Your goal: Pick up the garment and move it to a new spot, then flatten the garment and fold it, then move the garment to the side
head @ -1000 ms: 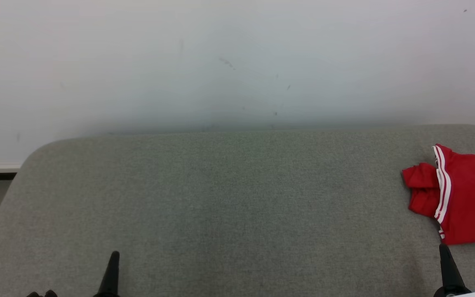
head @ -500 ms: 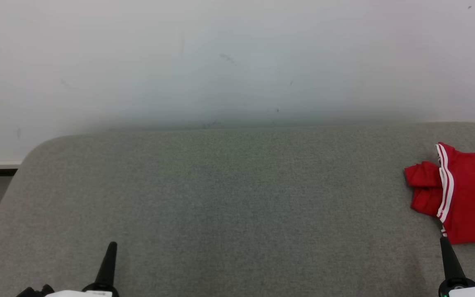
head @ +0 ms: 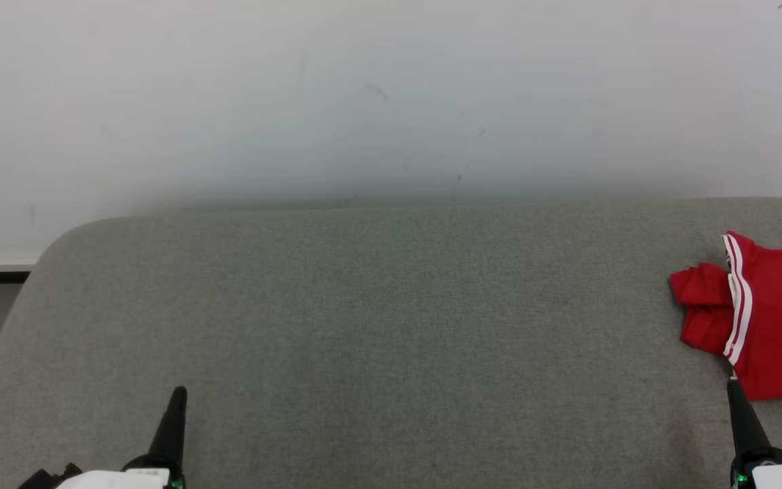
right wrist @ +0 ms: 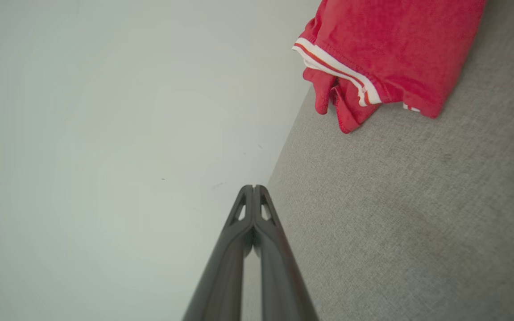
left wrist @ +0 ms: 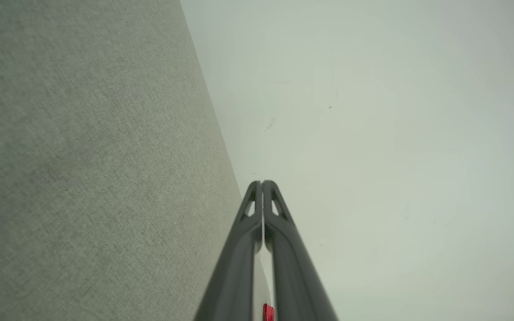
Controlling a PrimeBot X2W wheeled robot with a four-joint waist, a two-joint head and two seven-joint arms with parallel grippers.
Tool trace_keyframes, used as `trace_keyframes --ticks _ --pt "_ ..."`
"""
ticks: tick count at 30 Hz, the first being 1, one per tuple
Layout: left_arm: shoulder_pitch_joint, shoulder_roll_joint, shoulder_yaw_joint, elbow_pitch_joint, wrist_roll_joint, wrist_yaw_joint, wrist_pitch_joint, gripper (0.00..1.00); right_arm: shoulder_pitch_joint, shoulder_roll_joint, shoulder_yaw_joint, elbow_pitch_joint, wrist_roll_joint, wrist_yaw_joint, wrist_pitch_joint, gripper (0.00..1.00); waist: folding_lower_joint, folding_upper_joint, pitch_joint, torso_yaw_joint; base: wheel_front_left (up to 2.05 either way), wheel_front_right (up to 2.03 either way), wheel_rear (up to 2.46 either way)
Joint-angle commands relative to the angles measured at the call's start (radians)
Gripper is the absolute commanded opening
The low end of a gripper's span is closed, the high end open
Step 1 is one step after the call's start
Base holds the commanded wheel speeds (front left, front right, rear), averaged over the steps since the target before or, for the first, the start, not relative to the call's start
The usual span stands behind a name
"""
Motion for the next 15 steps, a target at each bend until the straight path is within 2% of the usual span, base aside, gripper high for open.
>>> trace_keyframes --ticks 1,15 --pt "-0.018 0.007 0.007 -0.003 -0.023 -0.008 0.009 0.0 -0.018 -0.001 -0.005 -0.01 0.028 0.0 0.007 0.0 0.0 0.0 0.001 0.001 0.0 0.0 0.0" --pt "-0.038 0.007 0.022 0.001 -0.129 -0.013 0.035 0.0 -0.032 0.001 -0.013 -0.019 0.129 0.0 0.037 0.0 0.0 0.0 0.012 0.005 0.0 0.0 0.0"
